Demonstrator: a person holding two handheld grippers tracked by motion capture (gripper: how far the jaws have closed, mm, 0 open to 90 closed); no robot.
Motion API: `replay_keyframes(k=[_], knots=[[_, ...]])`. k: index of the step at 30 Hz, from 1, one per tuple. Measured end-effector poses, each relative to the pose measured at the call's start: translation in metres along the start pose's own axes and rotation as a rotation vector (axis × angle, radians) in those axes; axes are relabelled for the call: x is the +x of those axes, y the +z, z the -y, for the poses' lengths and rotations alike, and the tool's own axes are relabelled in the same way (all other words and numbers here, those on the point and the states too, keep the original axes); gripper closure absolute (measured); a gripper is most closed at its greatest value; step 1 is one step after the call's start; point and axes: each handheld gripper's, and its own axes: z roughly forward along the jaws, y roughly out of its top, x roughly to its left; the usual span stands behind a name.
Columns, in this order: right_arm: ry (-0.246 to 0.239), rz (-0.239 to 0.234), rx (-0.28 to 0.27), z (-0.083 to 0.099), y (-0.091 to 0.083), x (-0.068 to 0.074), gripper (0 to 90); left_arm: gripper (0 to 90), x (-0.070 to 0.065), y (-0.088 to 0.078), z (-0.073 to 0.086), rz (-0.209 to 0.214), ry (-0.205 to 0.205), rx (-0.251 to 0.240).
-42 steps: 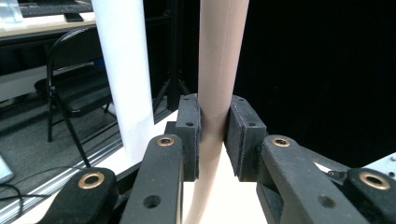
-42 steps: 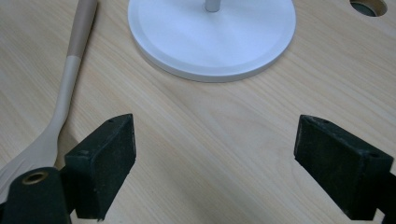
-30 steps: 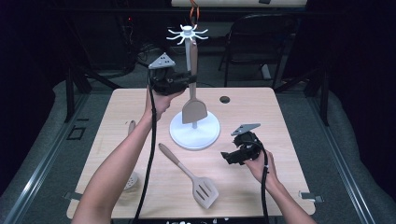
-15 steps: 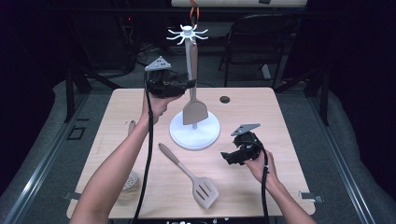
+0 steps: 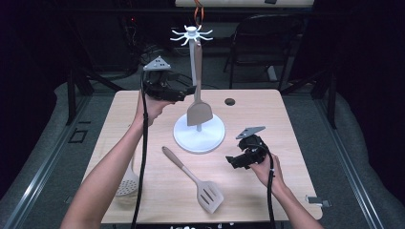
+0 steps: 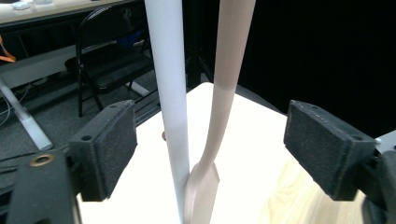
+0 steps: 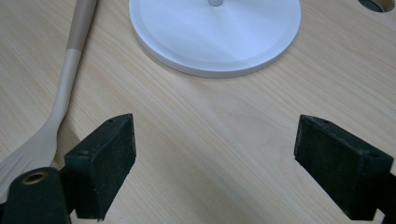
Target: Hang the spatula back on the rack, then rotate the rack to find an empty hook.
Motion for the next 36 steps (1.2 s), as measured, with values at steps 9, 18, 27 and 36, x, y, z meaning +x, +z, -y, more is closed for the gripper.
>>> replay_keyframes(k=[9,18,27,36], knots=[[-0.001,0.001,0.002,0.0,0.0,0.0,12.4,16.1,-0.003,-0.011,-0.016,0.004,-0.001,-0.017],[-0.007,0.0,0.009,0.001,0.002,0.0,13.0,61.7,-0.008,-0.026,-0.032,-0.024,0.011,-0.108],[-0.01,0.002,0.024,0.0,0.003,0.002,13.3,89.7,-0.016,-0.034,-0.053,-0.06,0.05,-0.167],[-0.013,0.005,0.027,0.001,0.002,0.0,13.4,89.7,-0.024,-0.034,-0.069,-0.083,0.084,-0.182]])
